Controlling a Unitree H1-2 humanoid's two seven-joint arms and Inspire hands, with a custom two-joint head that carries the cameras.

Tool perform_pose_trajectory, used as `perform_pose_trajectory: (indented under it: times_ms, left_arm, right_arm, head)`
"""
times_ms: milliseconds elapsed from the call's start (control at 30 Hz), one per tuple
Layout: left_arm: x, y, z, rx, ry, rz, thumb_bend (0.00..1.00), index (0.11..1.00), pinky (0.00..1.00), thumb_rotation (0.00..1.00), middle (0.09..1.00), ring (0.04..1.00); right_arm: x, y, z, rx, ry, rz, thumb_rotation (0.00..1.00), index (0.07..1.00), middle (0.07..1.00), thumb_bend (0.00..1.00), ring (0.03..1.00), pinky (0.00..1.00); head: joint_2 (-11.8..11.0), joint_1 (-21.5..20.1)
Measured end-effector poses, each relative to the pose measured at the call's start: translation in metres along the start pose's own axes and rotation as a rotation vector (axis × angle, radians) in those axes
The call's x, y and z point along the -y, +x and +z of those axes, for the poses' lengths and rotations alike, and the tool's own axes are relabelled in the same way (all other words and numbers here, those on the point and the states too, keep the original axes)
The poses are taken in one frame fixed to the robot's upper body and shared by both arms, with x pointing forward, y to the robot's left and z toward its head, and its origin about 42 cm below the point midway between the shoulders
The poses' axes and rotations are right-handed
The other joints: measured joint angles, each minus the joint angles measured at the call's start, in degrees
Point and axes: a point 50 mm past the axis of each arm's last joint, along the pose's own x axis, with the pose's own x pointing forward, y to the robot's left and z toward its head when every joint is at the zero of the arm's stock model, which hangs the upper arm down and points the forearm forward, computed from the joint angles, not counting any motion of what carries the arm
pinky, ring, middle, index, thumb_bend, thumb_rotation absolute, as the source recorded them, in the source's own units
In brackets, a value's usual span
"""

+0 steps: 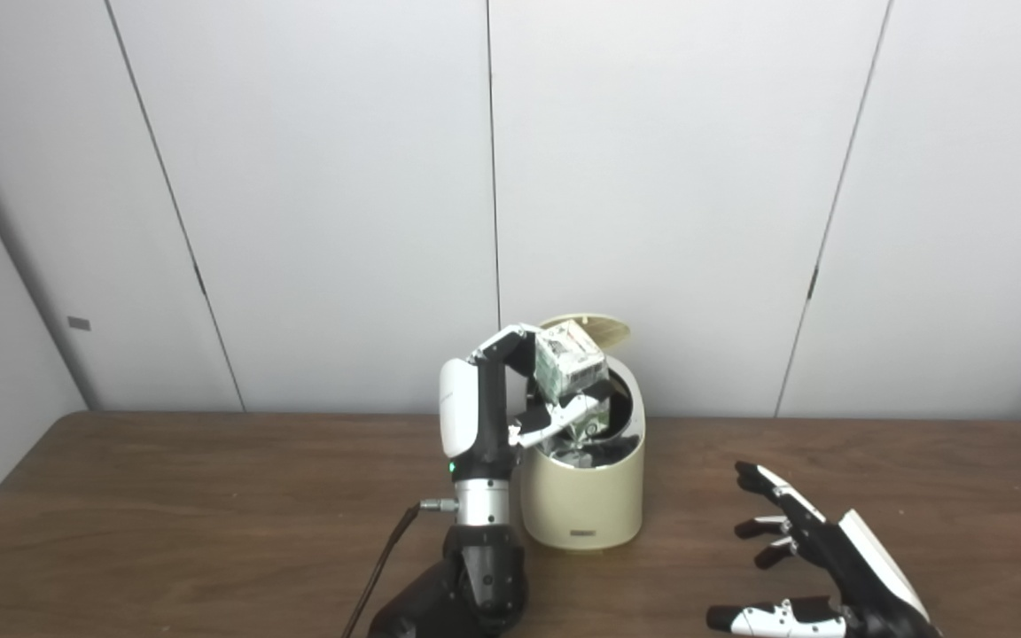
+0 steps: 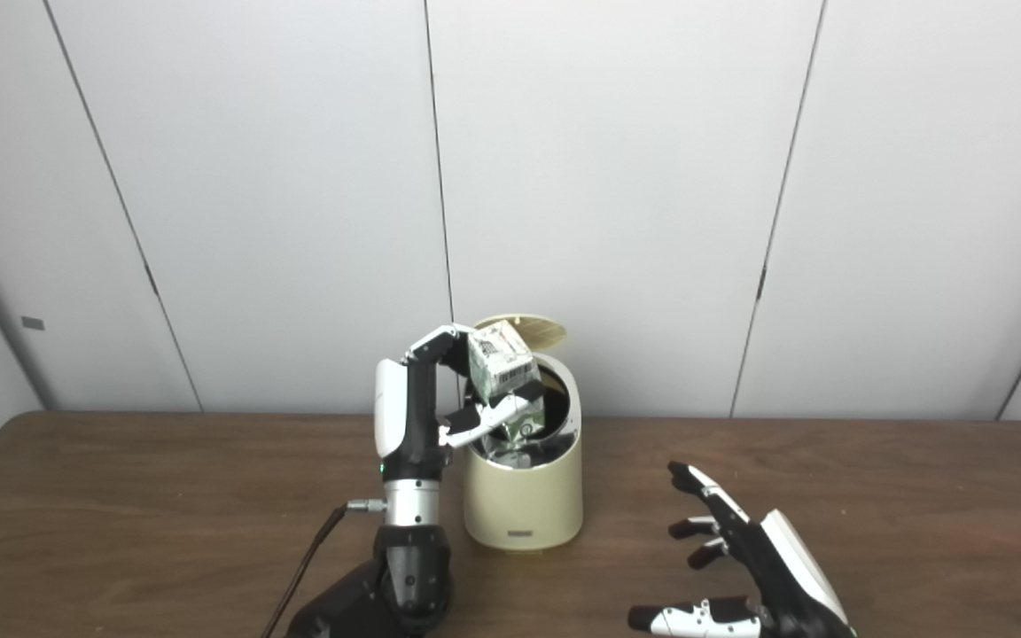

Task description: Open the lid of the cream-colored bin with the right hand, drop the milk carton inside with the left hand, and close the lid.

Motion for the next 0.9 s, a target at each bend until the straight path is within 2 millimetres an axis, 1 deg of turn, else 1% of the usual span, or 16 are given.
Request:
perform_pose_trajectory:
  times_ms: [67,333,500,667,733,833,867,900]
  left_arm:
    - [-0.0012,0.0001,-0.0021,-0.011,0.013,-0.011,0.50,0.493,0.46,0.00,0.476,0.465]
    - [-0.0023,0.0008,-0.0027,-0.010,0.019,-0.013,0.50,0.497,0.45,0.00,0.475,0.462]
    - [-0.0026,0.0005,-0.0037,-0.017,0.017,-0.021,0.50,0.500,0.45,0.00,0.476,0.459]
    - [-0.0036,0.0001,-0.0048,-0.027,0.009,-0.038,0.50,0.502,0.42,0.00,0.478,0.452]
    - [-0.0037,-0.0003,-0.0054,-0.028,0.008,-0.047,0.50,0.502,0.42,0.00,0.483,0.452]
    - [-0.0053,-0.0007,-0.0078,-0.037,0.005,-0.064,0.50,0.500,0.46,0.00,0.496,0.455]
    - [-0.0061,-0.0019,-0.0091,-0.039,0.001,-0.074,0.51,0.498,0.51,0.05,0.577,0.533]
    - [-0.0074,-0.0026,-0.0102,-0.036,0.000,-0.085,0.65,0.599,0.54,0.15,0.634,0.591]
  right_arm:
    - [-0.0006,-0.0001,0.0002,-0.006,0.000,0.002,0.30,0.920,0.905,0.79,0.728,0.59]
    - [-0.0019,-0.0001,0.0015,-0.006,-0.001,0.006,0.27,0.916,0.906,0.78,0.734,0.58]
    - [-0.0025,0.0000,0.0017,-0.005,-0.001,0.009,0.28,0.916,0.908,0.78,0.733,0.58]
    - [-0.0031,-0.0001,0.0018,-0.005,-0.001,0.011,0.30,0.917,0.906,0.77,0.730,0.58]
    - [-0.0034,-0.0003,0.0018,-0.004,-0.001,0.012,0.30,0.919,0.909,0.78,0.731,0.58]
    - [-0.0036,-0.0006,0.0015,-0.005,0.002,0.012,0.29,0.916,0.907,0.78,0.731,0.58]
    - [-0.0036,-0.0006,0.0015,-0.005,0.002,0.012,0.30,0.915,0.902,0.78,0.727,0.58]
    - [-0.0036,-0.0006,0.0015,-0.005,0.001,0.012,0.30,0.915,0.898,0.78,0.724,0.58]
  head:
    - [0.00,0.00]
    - [0.09,0.26]
    - [0.09,0.17]
    - [0.44,0.44]
    - [0.35,0.53]
    - [0.35,0.61]
    - [0.35,0.61]
    - [0.35,0.61]
